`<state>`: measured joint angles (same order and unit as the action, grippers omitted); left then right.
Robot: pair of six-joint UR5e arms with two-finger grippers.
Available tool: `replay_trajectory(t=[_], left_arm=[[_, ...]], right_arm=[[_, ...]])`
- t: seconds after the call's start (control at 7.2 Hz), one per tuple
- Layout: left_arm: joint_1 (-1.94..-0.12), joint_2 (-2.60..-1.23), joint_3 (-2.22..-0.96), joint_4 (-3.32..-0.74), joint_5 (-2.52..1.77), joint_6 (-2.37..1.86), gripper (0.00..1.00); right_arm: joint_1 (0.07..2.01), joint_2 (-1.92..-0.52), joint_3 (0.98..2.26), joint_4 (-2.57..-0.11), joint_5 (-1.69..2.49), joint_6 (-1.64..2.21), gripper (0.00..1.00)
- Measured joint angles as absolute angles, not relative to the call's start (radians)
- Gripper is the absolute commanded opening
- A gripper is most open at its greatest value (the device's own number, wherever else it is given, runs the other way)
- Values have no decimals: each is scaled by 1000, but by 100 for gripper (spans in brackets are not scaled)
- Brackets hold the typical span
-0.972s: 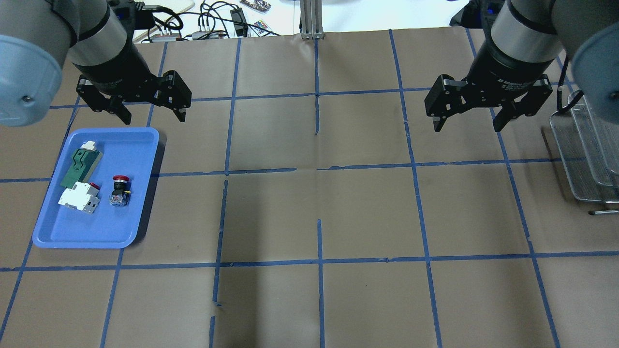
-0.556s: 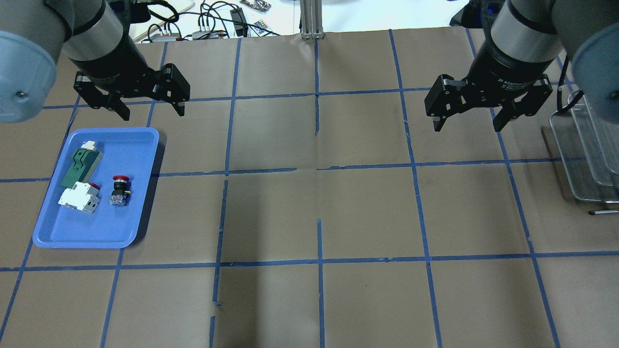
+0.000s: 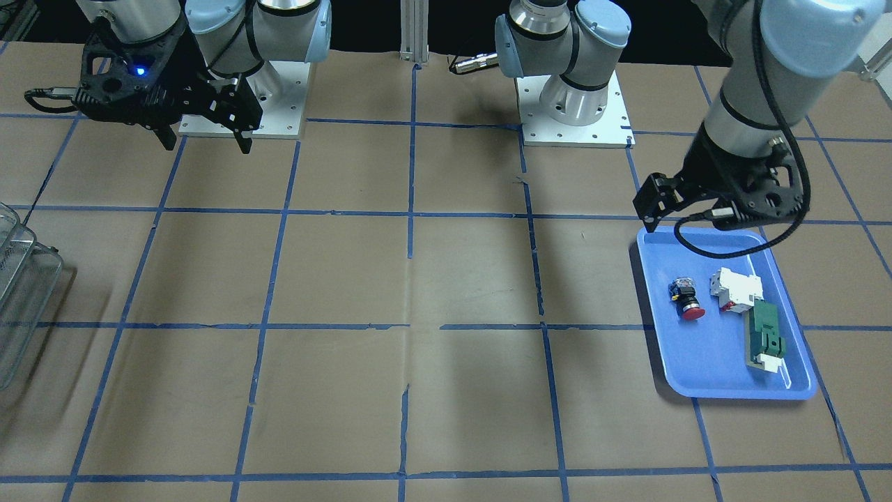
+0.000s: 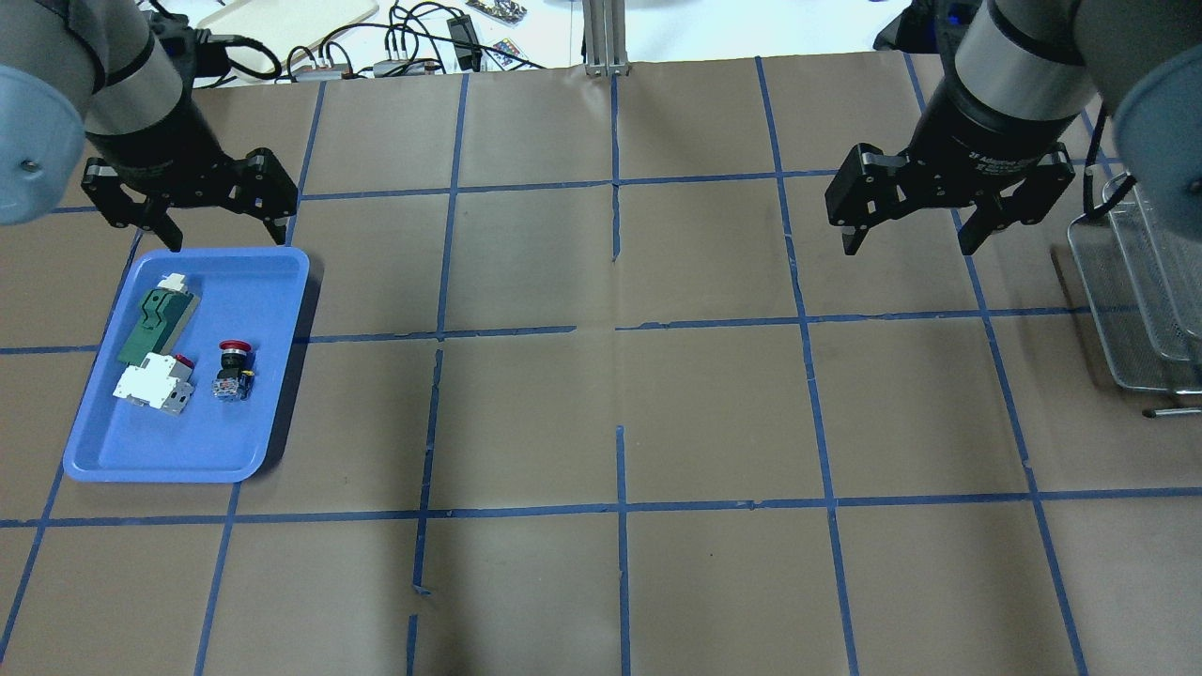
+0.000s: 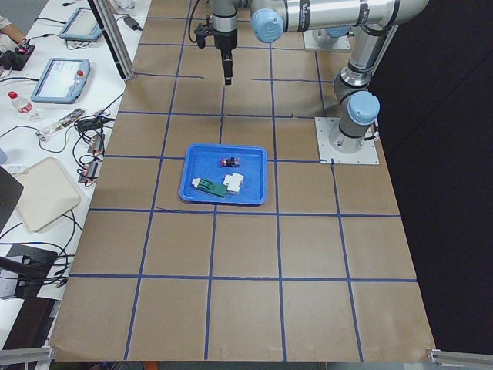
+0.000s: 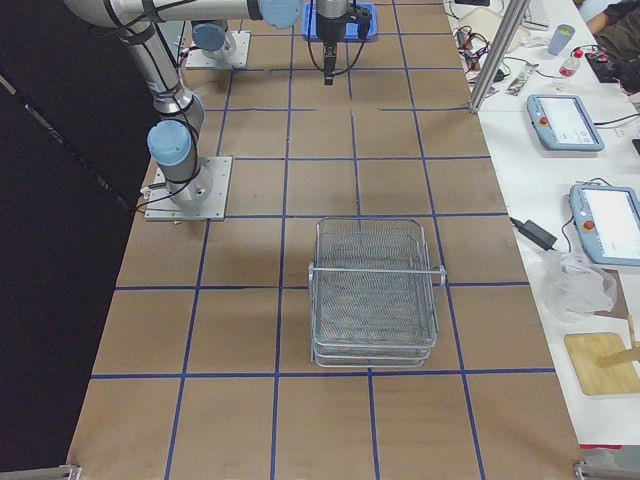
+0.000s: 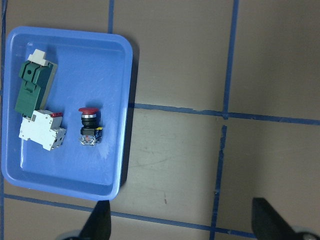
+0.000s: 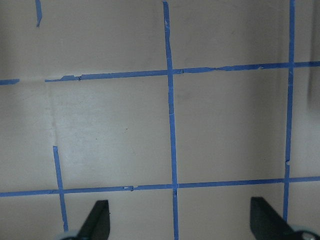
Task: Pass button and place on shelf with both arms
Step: 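Lower the left gripper toward the red button in the blue tray, then close the left gripper on the red button's black base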
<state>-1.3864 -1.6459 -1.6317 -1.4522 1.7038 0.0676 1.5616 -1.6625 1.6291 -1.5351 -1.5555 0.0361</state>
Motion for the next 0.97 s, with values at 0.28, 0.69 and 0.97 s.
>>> replay_trajectory(t=[0.28,0.69,0.97], left_arm=[[-1260,-1747,-1724,-1257,1688,204,100],[-1117,-1835,-1896,-1042,1623,436,100],[-1077,-1879,-1981,-941,1613,471,94]], right_arm=[[1561,-1661,1630,-1536,-1555,35,100],[1560,-1663,1630,-1559,-1555,45,100],[1559,-1668,1629,-1582,-1557,48,100]])
